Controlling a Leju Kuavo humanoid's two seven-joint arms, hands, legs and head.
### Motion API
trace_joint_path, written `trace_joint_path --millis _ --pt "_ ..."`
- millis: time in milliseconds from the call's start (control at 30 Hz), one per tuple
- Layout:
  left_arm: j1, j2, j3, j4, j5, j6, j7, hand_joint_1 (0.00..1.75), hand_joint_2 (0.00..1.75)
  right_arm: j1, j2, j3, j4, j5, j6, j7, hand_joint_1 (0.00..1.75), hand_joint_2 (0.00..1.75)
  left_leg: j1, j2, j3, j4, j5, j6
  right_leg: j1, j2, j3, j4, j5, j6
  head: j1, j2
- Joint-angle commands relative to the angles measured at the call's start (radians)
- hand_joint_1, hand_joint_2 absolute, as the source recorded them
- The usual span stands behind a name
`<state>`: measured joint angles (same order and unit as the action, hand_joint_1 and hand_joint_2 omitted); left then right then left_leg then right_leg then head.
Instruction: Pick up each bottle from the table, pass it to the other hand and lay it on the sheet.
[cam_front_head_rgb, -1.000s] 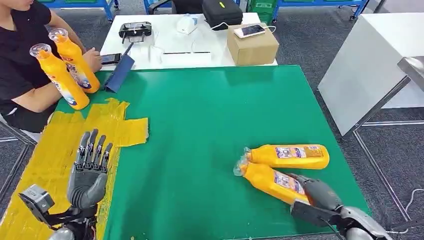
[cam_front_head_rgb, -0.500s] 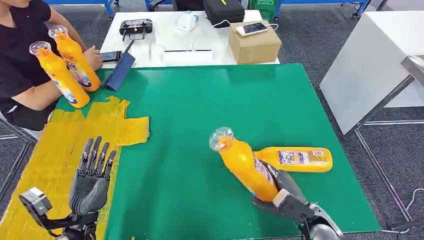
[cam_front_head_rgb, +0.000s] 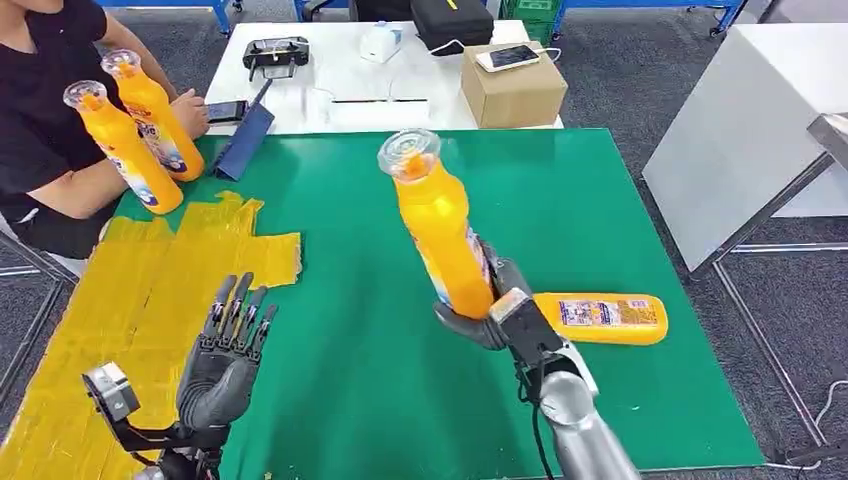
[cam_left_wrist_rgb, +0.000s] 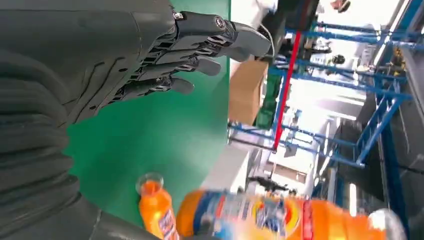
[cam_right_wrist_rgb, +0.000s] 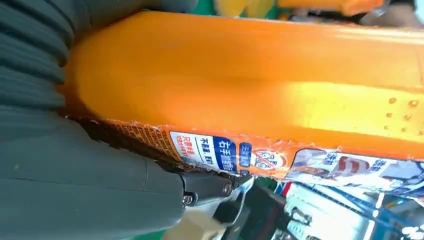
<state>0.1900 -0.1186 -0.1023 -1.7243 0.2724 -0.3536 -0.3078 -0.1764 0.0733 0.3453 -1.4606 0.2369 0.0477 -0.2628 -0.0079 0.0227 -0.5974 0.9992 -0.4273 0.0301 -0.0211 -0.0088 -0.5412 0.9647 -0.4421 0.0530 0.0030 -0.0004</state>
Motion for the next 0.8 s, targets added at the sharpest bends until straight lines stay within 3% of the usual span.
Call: trace_joint_path --millis 33,133,300,500,800 --pt "-0.073 0.007 -0.101 0.074 0.002 0.007 0.019 0.0 1.75 -0.192 0.174 0.165 0.368 0.073 -0.038 0.03 1.75 1.75 0.001 0.002 0.001 0.0 0.0 -0.002 0.0 0.003 0.0 0.0 0.001 -0.002 0.0 0.0" --pt "-0.081 0.004 -0.102 0.081 0.003 0.01 0.021 0.0 1.75 -0.199 0.214 0.209 0.413 0.092 -0.057 0.021 1.75 1.75 0.002 0.003 0.002 0.0 0.0 -0.003 0.001 0.005 0.0 0.0 0.001 -0.003 0.0 0.0" --pt "-0.065 -0.004 -0.074 0.059 -0.007 0.029 0.009 0.0 1.75 -0.188 0.261 0.391 0.462 0.181 -0.047 0.017 1.75 1.75 0.002 0.001 0.0 0.0 0.0 -0.003 0.001 0.003 -0.001 0.0 0.0 -0.002 0.0 0.0" --pt "-0.047 -0.014 -0.033 0.044 -0.03 0.044 -0.008 0.0 1.75 -0.176 0.247 0.581 0.505 0.21 -0.045 0.007 1.75 1.75 0.001 0.0 -0.001 -0.001 0.0 -0.002 0.001 0.001 -0.002 0.0 0.0 -0.002 0.0 0.0" --pt "-0.055 -0.028 -0.016 0.037 -0.114 0.102 -0.048 0.0 1.75 -0.175 0.252 0.652 0.541 0.233 -0.024 -0.016 1.75 1.75 0.001 -0.003 -0.002 -0.001 0.001 -0.003 0.0 -0.001 -0.003 0.0 0.0 -0.002 0.0 0.0"
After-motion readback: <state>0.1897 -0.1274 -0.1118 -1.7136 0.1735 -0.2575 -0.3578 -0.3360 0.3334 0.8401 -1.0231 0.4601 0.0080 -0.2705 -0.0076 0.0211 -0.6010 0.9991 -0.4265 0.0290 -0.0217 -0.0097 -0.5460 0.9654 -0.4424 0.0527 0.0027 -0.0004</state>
